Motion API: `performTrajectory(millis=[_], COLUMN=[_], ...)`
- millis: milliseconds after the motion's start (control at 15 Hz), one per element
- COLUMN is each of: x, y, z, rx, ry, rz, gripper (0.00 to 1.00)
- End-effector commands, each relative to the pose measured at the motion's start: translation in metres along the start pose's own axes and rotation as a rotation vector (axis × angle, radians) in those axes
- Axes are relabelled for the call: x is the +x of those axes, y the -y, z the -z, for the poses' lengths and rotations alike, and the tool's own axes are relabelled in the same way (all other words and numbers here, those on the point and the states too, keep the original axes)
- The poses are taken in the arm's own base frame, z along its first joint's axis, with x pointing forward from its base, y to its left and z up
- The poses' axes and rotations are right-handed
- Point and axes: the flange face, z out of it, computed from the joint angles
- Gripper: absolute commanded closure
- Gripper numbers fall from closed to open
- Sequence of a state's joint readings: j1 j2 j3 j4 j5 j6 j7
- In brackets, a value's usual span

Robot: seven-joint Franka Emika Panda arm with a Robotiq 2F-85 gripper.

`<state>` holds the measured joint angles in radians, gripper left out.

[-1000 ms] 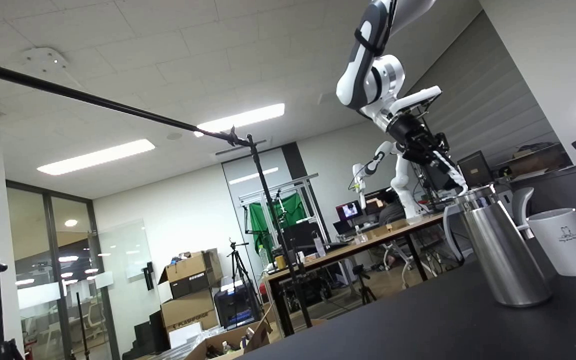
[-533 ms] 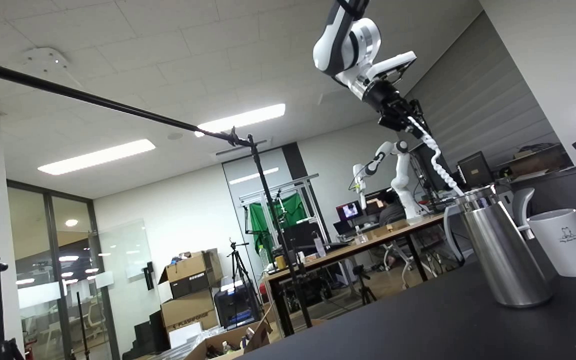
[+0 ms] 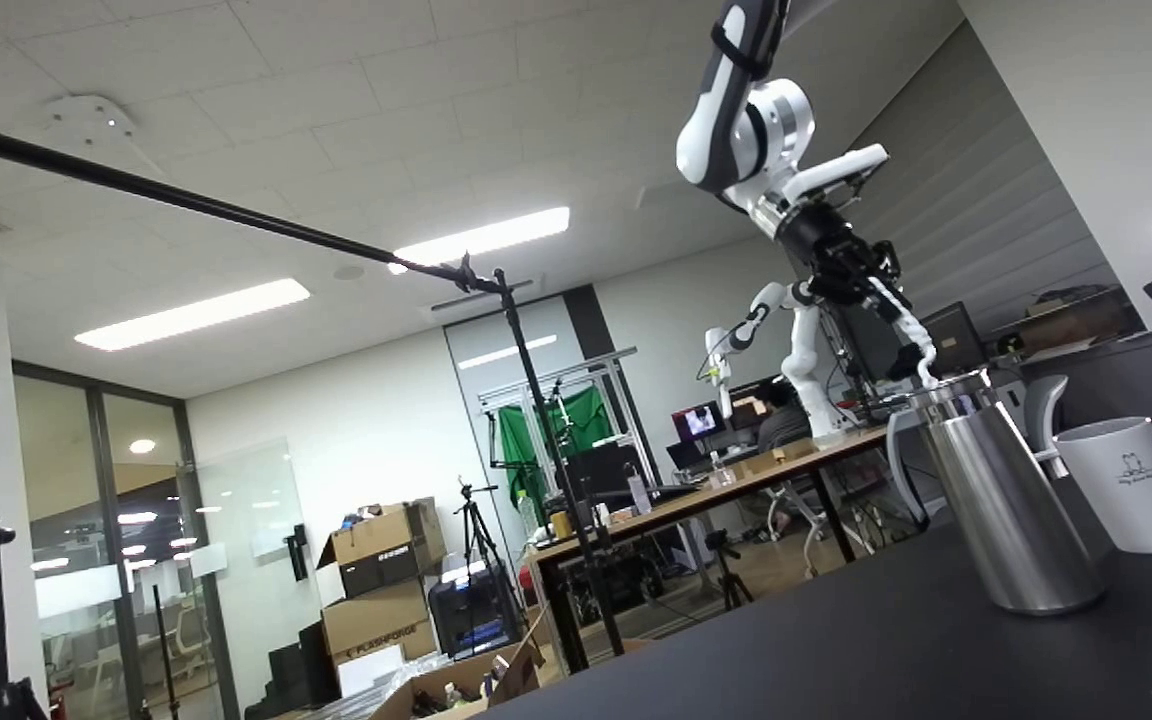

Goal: Grab the white rod and move it around in the silver cup.

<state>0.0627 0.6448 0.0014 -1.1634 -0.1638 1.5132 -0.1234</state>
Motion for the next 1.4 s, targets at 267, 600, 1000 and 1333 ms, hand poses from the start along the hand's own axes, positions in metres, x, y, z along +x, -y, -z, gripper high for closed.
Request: performTrajectory(millis=[267, 600, 1000, 1333], x=[-0.009, -0.045, -0.023, 0.01], y=[0.012, 0.036, 0.015, -0.001], z=[0.025, 0.086, 0.031, -0.033], rx=[-0.017, -0.087, -0.046, -0.039], ry=[-0.037, -0.117, -0.09, -0.03], rz=[0.015, 0.045, 0.011, -0.016], gripper=[0.96, 0.96, 0.96, 0.96])
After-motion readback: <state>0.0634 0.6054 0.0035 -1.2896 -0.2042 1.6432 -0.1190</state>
